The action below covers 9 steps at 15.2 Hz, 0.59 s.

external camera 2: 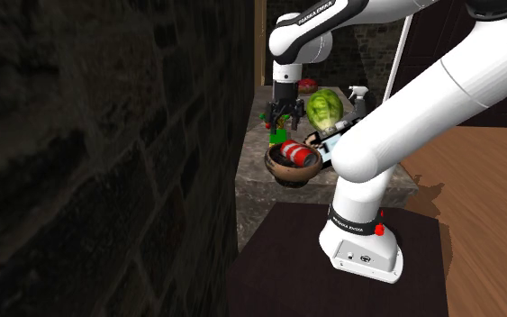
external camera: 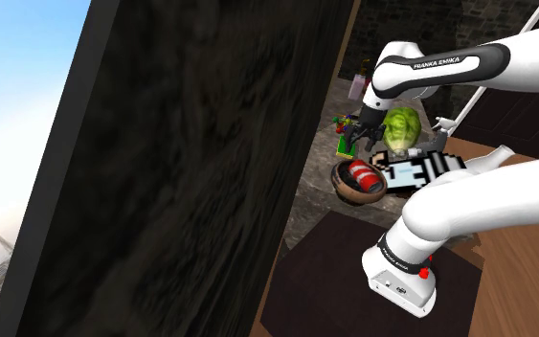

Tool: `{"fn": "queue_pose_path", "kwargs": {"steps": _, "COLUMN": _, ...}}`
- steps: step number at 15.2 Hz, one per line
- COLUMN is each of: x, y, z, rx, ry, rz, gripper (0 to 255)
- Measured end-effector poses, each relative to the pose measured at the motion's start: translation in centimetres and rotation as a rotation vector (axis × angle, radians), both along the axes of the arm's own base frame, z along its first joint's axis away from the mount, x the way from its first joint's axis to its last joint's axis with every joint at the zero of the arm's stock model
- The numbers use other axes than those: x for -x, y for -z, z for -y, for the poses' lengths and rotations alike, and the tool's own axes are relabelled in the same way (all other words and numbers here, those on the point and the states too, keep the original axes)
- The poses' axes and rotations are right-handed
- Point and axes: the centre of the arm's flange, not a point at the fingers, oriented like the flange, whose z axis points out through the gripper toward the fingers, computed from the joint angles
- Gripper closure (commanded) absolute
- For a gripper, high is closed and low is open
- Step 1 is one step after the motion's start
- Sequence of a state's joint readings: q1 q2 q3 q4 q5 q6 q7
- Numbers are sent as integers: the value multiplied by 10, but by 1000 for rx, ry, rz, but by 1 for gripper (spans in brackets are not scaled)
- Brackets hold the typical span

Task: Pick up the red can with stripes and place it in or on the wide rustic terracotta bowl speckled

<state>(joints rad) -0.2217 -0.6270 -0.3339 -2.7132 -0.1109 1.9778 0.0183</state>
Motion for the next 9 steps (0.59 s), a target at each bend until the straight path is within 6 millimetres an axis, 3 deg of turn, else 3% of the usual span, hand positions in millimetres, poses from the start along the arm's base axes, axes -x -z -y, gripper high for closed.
{"fn": "queue_pose_path", "kwargs": {"steps": 4, "x": -4, "y": -35, "z": 6, "rx": 0, "ry": 0, "rz": 0, "gripper": 0}}
{"fn": "queue_pose_path", "kwargs": {"steps": 9, "x": -3, "y": -42, "z": 6, "rx": 0, "ry": 0, "rz": -1, "gripper": 0}}
